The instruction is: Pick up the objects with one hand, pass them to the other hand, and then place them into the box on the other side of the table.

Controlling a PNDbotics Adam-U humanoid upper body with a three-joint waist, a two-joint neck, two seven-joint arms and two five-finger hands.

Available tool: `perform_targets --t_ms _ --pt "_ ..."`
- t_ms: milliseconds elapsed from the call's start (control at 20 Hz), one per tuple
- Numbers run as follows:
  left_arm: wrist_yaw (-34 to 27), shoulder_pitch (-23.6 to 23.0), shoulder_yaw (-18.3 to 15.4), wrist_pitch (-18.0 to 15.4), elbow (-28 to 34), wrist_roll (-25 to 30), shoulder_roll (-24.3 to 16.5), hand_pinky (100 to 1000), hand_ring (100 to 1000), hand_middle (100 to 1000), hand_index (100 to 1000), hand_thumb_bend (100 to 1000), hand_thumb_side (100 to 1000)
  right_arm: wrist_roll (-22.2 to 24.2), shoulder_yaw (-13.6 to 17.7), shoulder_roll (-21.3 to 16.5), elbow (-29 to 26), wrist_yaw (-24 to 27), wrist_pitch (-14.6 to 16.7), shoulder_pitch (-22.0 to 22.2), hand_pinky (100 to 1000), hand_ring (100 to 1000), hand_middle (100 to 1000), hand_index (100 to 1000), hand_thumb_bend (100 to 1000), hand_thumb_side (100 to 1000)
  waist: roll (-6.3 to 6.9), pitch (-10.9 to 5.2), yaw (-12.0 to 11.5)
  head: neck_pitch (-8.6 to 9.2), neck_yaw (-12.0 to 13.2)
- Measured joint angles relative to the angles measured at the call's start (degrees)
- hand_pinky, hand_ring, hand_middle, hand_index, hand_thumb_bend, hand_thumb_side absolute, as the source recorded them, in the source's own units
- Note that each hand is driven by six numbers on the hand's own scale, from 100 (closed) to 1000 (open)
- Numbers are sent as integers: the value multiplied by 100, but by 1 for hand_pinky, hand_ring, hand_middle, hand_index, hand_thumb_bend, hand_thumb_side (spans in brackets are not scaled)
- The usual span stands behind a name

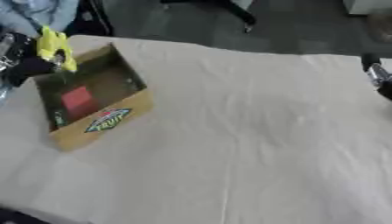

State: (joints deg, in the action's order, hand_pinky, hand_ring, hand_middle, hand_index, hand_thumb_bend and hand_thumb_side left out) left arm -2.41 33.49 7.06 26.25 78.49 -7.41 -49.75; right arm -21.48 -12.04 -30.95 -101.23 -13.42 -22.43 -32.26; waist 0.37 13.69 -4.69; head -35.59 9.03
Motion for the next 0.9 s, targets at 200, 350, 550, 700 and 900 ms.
perform_targets --t_ms 200,350,550,700,900 --pt "300 175 62 -53 -268 281 72 493 556 434 526 182 205 -32 2 0 17 19 -17 1 746 694 693 778 466 451 2 0 10 -2 4" --pt "549 277 94 26 -486 409 143 530 597 487 616 262 207 -40 6 0 17 38 -19 2 745 693 692 777 467 451 3 1 30 -3 -9" --pt "844 359 119 176 -714 467 232 583 672 578 734 440 382 -62 35 0 17 65 -32 2 745 693 692 777 468 451 3 2 34 -6 -33" --pt "1017 389 126 249 -799 469 276 598 709 632 797 525 497 -73 41 0 16 78 -31 5 744 693 692 777 469 452 2 2 36 -6 -35" --pt "1171 390 123 297 -815 427 298 597 716 653 812 578 592 -95 69 -1 14 89 -48 7 744 693 692 777 469 451 1 2 31 -15 -58"
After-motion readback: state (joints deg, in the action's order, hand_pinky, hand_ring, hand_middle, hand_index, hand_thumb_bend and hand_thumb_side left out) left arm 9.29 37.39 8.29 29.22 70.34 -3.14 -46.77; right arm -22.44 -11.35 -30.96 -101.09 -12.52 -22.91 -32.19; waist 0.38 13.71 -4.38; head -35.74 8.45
